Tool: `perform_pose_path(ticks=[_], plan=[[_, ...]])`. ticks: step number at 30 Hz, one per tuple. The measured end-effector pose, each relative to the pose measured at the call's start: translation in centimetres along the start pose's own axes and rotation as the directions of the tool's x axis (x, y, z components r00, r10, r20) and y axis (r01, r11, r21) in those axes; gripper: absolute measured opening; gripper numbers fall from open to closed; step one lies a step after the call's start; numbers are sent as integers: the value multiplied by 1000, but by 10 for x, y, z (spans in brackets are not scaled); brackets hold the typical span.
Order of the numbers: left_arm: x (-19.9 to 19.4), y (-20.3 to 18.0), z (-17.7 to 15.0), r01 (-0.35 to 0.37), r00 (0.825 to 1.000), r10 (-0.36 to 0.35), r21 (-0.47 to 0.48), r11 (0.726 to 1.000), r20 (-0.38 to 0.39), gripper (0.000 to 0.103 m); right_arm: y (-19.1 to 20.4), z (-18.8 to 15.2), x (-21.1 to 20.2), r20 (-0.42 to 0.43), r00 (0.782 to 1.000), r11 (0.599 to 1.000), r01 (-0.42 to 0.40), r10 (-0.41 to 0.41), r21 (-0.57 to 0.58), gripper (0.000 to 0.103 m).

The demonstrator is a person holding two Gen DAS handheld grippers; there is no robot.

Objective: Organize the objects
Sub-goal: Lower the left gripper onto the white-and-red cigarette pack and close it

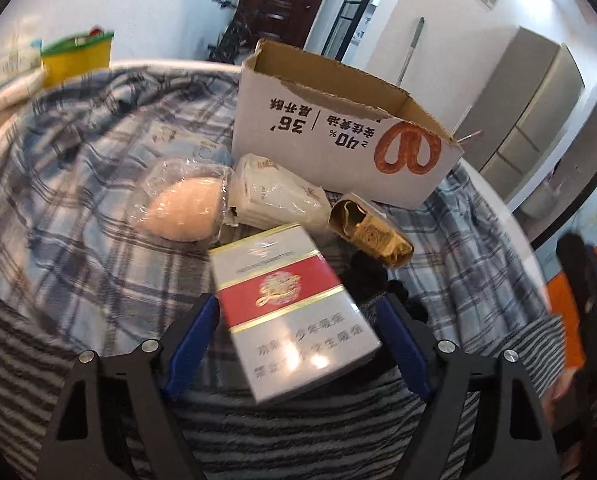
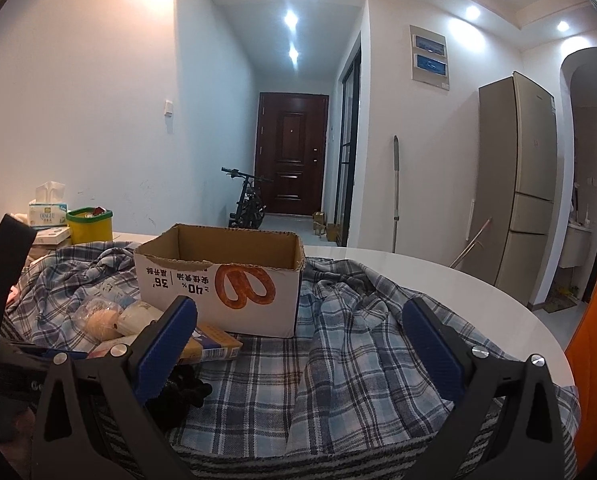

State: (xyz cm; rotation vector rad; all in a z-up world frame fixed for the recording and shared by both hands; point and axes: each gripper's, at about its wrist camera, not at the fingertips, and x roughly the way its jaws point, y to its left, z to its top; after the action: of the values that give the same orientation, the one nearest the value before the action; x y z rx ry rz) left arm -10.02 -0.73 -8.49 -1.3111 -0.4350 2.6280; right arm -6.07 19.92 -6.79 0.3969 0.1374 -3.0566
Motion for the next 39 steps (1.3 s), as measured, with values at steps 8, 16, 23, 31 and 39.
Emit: perform_pose_path(ticks=[8, 16, 23, 31, 39], plan=[[0, 7, 1, -15, 1000, 16, -39, 999, 23, 75, -1, 0, -1, 4, 1000, 1000, -3, 3, 3, 102], [-12, -5, -2, 32, 996, -35, 34, 999, 79, 68, -5, 0, -2, 1, 1000, 1000, -10, 10, 19, 102], [2, -2, -1, -22, 1000, 22, 9, 1000, 13, 66, -5, 0, -1, -3, 1000, 1000, -9, 9, 19, 102], [5, 2, -1, -14, 1000, 14, -3, 1000, 3, 62, -5, -1, 0, -8, 1000, 1000, -10, 10, 21, 102], [-27, -4, -6, 55, 982, -61, 35, 998, 180, 60, -6, -1, 0, -9, 1000, 1000, -11, 11, 26, 102]])
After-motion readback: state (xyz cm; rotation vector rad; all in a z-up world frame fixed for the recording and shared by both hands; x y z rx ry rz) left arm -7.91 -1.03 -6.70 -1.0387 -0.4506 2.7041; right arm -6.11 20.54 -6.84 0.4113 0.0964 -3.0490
